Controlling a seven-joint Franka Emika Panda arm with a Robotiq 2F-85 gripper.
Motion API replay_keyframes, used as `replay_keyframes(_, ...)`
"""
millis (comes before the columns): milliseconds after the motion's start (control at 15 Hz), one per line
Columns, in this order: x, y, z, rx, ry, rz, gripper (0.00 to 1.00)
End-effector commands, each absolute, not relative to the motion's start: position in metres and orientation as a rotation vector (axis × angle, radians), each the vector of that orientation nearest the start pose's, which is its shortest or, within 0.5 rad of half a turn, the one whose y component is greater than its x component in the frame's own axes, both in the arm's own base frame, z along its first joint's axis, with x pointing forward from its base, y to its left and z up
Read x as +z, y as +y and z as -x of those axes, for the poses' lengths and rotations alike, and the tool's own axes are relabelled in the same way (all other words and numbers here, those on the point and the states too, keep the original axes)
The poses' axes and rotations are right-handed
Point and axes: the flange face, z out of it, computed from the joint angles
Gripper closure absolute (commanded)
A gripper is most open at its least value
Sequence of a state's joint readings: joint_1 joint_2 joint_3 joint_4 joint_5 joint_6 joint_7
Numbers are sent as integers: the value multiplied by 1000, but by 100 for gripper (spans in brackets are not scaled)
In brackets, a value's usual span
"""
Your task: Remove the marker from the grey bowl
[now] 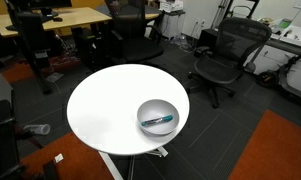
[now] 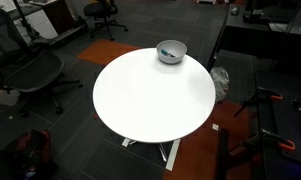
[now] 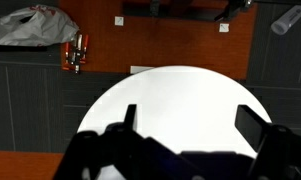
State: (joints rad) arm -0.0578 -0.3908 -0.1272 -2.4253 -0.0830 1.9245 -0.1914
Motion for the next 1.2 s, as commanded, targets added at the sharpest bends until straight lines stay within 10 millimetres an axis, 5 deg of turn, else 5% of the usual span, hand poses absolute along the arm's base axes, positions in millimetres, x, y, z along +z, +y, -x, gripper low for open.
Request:
replay_keyframes(0, 449, -94, -427, 67, 17, 3123, 0)
replay_keyframes(533, 441, -128, -478, -207, 267, 3114, 0)
replay_keyframes(1133, 383, -161, -531, -246, 546, 3059, 0)
